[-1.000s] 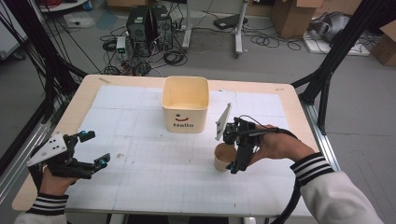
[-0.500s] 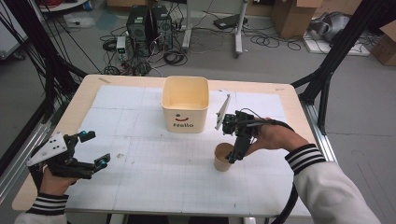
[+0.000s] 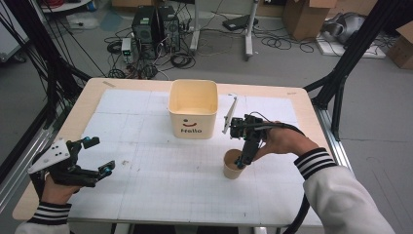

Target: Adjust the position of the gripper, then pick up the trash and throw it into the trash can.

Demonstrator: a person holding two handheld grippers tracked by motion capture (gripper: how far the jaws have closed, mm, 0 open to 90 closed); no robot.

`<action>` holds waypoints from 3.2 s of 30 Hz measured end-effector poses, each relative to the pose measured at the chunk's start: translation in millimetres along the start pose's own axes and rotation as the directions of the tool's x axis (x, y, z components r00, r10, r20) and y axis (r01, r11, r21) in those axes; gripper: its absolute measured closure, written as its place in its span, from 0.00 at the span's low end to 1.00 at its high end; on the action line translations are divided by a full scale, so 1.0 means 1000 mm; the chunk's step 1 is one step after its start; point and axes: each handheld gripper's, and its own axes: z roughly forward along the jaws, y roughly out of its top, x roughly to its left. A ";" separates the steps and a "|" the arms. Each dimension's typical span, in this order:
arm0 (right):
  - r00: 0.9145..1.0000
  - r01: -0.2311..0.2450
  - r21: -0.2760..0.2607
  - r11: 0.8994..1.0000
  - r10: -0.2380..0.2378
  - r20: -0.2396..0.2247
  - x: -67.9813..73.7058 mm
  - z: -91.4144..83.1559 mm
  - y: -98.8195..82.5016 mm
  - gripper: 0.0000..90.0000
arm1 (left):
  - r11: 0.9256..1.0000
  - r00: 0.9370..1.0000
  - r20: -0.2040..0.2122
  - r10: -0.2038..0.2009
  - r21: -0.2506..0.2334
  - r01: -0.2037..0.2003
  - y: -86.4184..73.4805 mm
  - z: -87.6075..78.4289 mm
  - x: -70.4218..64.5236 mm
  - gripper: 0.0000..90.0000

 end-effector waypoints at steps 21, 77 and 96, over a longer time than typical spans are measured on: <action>1.000 -0.014 0.003 1.000 0.014 0.026 -0.001 -0.002 -0.002 0.00 | 1.000 1.000 0.004 0.001 -0.003 -0.001 0.001 0.000 -0.001 0.02; 0.998 -0.059 -0.028 0.998 0.059 0.019 0.003 0.058 -0.018 0.00 | 1.000 1.000 0.003 -0.003 -0.004 0.003 0.000 0.000 0.001 0.02; 0.995 -0.086 -0.028 0.996 0.088 0.050 0.004 0.085 -0.026 0.00 | 1.000 1.000 0.006 -0.006 -0.003 0.006 0.000 0.000 0.001 0.02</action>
